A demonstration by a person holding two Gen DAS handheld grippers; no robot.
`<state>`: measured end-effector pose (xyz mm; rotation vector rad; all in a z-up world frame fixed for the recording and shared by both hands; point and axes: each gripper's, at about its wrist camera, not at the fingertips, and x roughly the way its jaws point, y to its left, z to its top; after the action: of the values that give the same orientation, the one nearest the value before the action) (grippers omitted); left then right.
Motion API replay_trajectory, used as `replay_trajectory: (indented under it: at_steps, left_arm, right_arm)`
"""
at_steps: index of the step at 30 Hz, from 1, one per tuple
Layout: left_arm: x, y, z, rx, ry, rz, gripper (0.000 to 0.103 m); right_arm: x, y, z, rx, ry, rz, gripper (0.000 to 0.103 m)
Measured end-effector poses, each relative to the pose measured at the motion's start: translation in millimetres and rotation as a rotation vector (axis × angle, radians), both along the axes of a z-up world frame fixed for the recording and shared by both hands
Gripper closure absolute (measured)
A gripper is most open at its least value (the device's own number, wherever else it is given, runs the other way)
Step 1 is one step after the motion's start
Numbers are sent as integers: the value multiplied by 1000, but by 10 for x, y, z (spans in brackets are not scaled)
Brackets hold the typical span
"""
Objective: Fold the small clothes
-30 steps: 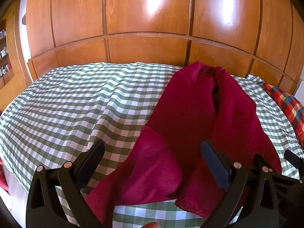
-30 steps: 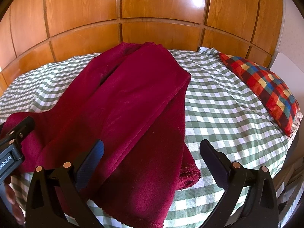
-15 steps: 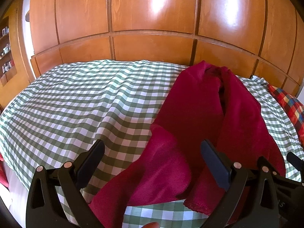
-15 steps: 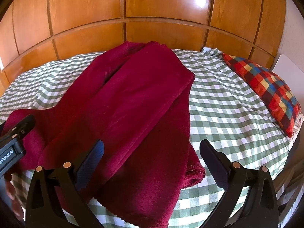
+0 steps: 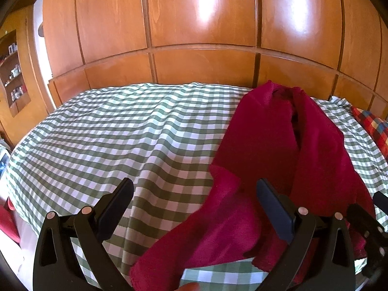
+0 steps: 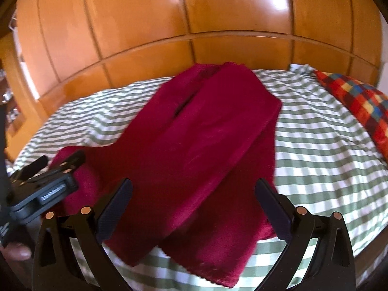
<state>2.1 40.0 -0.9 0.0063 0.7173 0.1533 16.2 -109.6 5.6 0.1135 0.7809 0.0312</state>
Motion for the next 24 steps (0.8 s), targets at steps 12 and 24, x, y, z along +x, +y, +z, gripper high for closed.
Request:
replay_trajectory:
  at_steps: [12, 24]
  left_arm:
    - [36, 58, -48, 27, 10, 15, 3]
    - [53, 141, -84, 20, 18, 29, 3]
  right_arm:
    - [41, 192, -38, -18, 36, 86, 14]
    - [274, 496, -318, -143, 104, 215, 59]
